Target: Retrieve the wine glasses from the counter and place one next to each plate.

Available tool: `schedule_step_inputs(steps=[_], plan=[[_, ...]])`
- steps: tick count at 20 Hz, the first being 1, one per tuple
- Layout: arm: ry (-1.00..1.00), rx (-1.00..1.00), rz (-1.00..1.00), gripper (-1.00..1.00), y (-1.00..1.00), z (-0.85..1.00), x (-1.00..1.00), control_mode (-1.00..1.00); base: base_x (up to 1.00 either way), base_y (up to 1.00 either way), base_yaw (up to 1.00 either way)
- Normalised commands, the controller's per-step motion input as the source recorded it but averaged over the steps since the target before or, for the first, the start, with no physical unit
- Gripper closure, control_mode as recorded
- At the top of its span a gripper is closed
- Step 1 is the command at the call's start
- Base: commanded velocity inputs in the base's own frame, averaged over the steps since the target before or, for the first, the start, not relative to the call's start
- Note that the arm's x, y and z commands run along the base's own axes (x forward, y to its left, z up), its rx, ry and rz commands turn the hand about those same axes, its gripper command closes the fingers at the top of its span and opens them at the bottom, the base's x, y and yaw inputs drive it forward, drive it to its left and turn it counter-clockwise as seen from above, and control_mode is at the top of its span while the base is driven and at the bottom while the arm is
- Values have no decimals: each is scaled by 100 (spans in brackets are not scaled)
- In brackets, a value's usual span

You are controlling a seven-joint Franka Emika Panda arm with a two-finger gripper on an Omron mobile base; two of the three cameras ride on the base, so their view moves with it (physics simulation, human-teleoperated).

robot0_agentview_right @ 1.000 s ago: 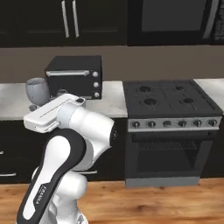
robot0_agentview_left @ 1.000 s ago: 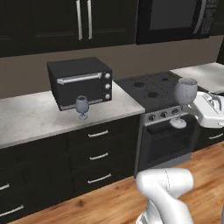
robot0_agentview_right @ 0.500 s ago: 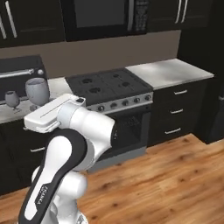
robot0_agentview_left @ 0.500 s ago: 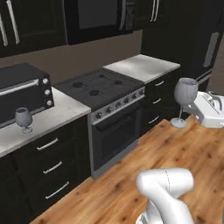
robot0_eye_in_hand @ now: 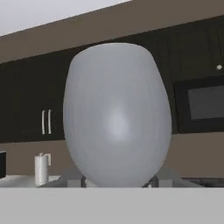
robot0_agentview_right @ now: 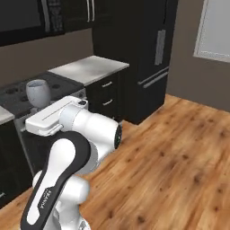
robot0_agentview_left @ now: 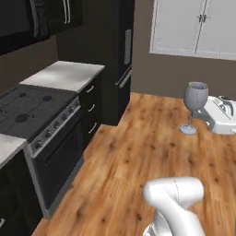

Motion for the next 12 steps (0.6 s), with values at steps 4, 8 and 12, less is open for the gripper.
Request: schedule_step_inputs(steps=[4,8,12], plan=[[0,0,0,100,0,0,0,100,-13,0,-80],[0,0,0,100,0,0,0,100,-8,0,-78],[0,0,0,100,0,0,0,100,-1,0,-77]])
